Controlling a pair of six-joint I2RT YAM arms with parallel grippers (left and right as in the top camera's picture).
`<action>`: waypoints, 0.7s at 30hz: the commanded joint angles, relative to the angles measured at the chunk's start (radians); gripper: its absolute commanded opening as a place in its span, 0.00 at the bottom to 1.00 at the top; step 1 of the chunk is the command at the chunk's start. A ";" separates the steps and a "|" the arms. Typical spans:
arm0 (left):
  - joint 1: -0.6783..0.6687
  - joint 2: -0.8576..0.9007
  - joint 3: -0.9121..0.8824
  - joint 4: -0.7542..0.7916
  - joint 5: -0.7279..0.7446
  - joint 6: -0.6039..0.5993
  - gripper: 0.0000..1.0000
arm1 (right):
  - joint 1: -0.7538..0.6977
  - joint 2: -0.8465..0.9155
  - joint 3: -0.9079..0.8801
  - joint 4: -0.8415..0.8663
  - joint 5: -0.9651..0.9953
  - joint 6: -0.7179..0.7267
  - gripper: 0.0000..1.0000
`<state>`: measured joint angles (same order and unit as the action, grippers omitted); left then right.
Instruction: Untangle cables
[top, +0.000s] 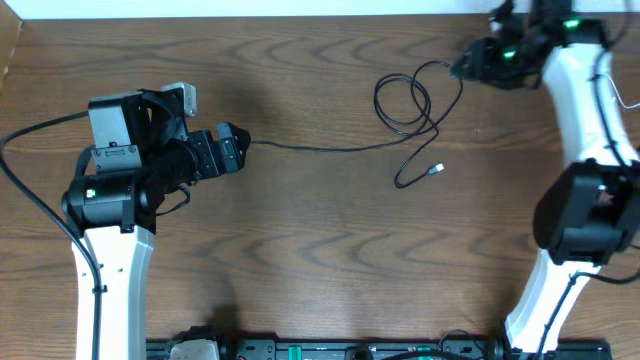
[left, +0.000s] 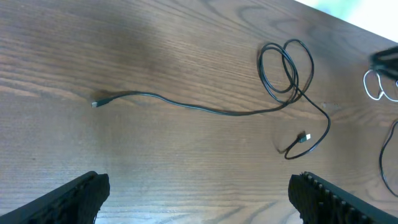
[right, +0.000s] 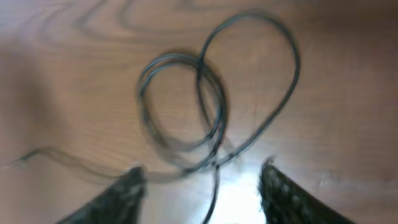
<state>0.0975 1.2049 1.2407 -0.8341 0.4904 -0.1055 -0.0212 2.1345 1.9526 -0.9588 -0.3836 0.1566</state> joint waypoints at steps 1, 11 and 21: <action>0.003 0.003 0.022 -0.003 -0.006 -0.005 0.98 | 0.061 0.028 -0.084 0.083 0.257 0.061 0.61; 0.003 0.003 0.022 -0.003 -0.006 -0.005 0.98 | 0.166 0.036 -0.313 0.476 0.489 0.059 0.63; 0.003 0.003 0.022 -0.003 -0.006 -0.005 0.98 | 0.171 0.123 -0.343 0.538 0.479 -0.002 0.76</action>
<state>0.0975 1.2049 1.2407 -0.8345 0.4904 -0.1055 0.1463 2.2261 1.6222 -0.4271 0.0784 0.1825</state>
